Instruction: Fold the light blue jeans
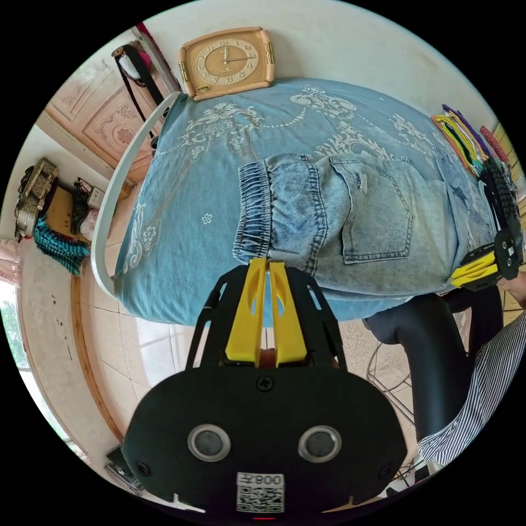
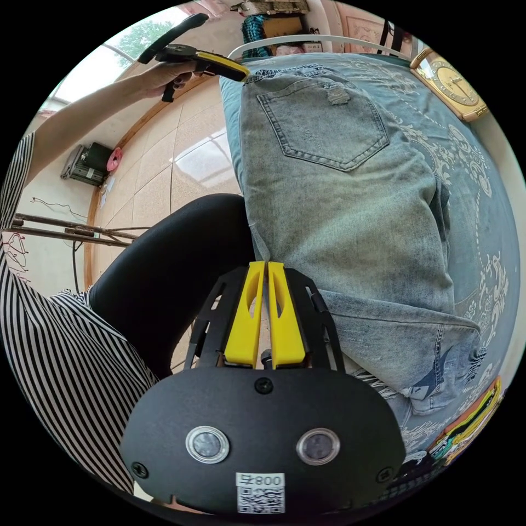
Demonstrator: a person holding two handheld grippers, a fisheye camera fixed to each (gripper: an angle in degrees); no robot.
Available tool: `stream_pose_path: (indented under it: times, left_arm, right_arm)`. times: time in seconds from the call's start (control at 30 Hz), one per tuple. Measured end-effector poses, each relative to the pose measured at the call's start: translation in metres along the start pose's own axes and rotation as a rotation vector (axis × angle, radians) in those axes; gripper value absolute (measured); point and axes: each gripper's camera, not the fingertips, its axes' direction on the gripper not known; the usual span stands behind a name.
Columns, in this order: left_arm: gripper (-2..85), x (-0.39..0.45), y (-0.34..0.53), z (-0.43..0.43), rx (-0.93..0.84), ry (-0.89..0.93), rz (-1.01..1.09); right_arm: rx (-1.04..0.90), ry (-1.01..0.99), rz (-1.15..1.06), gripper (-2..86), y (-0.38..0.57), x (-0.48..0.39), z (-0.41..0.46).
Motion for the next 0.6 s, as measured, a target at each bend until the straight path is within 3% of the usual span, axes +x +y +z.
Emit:
stream_pose_path:
  times: [0.17,0.3,0.4,0.5,0.6]
  left_arm:
    - [0.4,-0.007,0.039,-0.019,0.084,-0.015,-0.141]
    - [0.3,0.008,0.071,-0.029,0.235,0.159,-0.17]
    - [0.2,0.032,0.075,-0.003,0.167,0.184,-0.129]
    - [0.2,0.045,0.084,0.045,-0.054,0.112,-0.104]
    - [0.1,0.04,0.104,0.055,-0.008,0.172,-0.171]
  right_arm:
    - [0.011,-0.008,0.029,1.1,0.004,0.013,0.027]
    - [0.04,-0.023,0.06,1.6,0.014,0.025,0.047]
    - [0.061,-0.072,0.109,1.8,0.022,0.038,0.058]
    - [0.092,-0.116,0.16,1.5,0.034,0.05,0.063]
    - [0.157,-0.169,0.215,0.7,0.057,0.064,0.06]
